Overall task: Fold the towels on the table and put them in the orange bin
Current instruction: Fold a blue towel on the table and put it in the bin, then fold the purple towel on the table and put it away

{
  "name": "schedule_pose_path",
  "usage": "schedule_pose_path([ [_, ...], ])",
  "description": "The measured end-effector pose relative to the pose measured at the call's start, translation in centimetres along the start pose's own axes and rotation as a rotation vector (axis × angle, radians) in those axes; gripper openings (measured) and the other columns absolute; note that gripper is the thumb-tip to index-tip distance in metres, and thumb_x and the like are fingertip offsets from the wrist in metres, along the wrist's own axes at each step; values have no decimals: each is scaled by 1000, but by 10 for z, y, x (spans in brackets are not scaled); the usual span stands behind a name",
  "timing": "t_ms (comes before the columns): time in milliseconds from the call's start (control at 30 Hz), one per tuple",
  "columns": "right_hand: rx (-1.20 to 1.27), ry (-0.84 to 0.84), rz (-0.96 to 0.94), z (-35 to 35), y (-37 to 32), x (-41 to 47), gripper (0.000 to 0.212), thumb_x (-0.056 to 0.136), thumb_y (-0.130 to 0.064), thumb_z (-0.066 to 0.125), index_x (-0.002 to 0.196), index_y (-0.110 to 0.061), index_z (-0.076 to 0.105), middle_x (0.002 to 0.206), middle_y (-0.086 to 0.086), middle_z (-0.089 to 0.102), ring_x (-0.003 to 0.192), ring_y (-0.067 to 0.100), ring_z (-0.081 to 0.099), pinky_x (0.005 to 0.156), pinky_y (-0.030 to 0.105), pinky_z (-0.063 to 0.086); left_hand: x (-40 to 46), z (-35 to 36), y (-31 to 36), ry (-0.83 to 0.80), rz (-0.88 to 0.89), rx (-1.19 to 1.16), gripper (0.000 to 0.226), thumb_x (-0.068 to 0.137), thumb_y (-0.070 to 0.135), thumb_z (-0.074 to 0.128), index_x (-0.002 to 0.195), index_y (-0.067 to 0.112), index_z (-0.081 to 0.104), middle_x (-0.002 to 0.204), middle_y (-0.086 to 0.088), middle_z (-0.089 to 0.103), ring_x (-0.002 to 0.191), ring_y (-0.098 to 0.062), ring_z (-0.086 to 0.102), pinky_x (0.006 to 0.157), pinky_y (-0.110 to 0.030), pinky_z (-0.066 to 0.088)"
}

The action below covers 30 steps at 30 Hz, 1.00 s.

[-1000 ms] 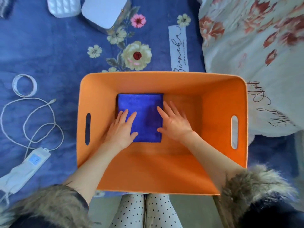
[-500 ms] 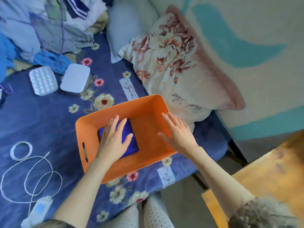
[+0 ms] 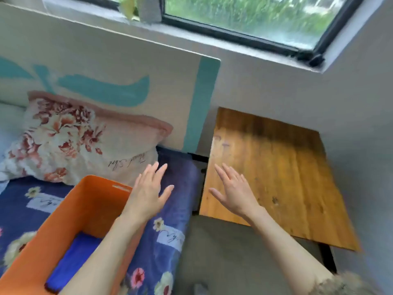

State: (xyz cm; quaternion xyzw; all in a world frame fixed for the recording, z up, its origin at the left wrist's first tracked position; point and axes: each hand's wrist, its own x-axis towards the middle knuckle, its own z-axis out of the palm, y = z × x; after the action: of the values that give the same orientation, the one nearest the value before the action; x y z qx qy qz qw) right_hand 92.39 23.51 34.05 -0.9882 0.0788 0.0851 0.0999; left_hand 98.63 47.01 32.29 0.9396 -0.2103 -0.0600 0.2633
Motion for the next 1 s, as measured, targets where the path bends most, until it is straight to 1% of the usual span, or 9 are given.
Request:
schedule_pose_path([
  [100, 39, 94, 183, -14, 42, -56, 70, 92, -54, 41, 149, -30, 8, 158, -2, 8, 145, 18, 9, 117, 42, 13, 10, 18, 52, -69, 199, 42, 61, 93, 37, 50, 146, 16, 27, 155, -8, 21, 144, -25, 15, 116, -41, 18],
  [200, 90, 151, 361, -18, 80, -125, 70, 92, -54, 41, 149, -31, 7, 158, -4, 6, 145, 16, 6, 117, 41, 10, 5, 41, 108, -133, 402, 55, 60, 93, 41, 48, 146, 18, 29, 154, -6, 23, 144, -25, 15, 115, -42, 19],
  [300, 130, 195, 535, -14, 107, -203, 70, 93, -55, 39, 149, -31, 5, 159, -4, 4, 146, 15, 4, 117, 41, 7, -18, 65, 165, -197, 589, 73, 61, 94, 44, 45, 147, 20, 26, 155, -5, 21, 145, -23, 11, 116, -39, 17],
  [400, 152, 242, 696, -7, 121, -286, 70, 93, -56, 37, 149, -31, 5, 159, -3, 3, 146, 16, 3, 118, 40, 7, -58, 86, 215, -279, 745, 80, 61, 95, 47, 39, 148, 24, 19, 157, -2, 15, 146, -22, 6, 117, -39, 14],
  [500, 181, 296, 835, 5, 122, -373, 69, 93, -54, 37, 149, -30, 6, 159, -3, 4, 145, 15, 4, 118, 39, 8, -115, 103, 260, -342, 869, 47, 60, 95, 47, 37, 148, 26, 18, 157, 0, 13, 146, -19, 2, 118, -40, 12],
  [600, 228, 342, 966, 22, 112, -462, 68, 93, -53, 38, 149, -29, 7, 158, -3, 6, 145, 15, 5, 118, 38, 10, -183, 121, 297, -398, 983, 42, 59, 96, 46, 38, 148, 26, 18, 158, 1, 11, 146, -18, 1, 117, -37, 10],
  [667, 225, 370, 1053, 34, 102, -518, 68, 93, -52, 39, 149, -27, 9, 158, -1, 10, 145, 16, 9, 117, 37, 12, -228, 134, 318, -445, 1066, 54, 59, 96, 44, 39, 148, 26, 17, 158, 2, 10, 146, -17, 1, 117, -34, 9],
  [800, 205, 395, 1227, 58, 83, -625, 66, 93, -51, 41, 148, -23, 17, 155, 1, 19, 142, 17, 19, 115, 37, 19, -315, 160, 358, -540, 1221, 34, 58, 96, 42, 42, 147, 24, 22, 157, 1, 15, 146, -18, 7, 117, -34, 13],
  [1000, 250, 440, 1470, 92, 66, -740, 64, 94, -48, 42, 148, -23, 18, 155, 1, 22, 143, 18, 18, 115, 42, 21, -417, 209, 406, -713, 1417, 26, 56, 96, 43, 40, 146, 25, 24, 156, 3, 17, 145, -16, 8, 115, -29, 14],
])
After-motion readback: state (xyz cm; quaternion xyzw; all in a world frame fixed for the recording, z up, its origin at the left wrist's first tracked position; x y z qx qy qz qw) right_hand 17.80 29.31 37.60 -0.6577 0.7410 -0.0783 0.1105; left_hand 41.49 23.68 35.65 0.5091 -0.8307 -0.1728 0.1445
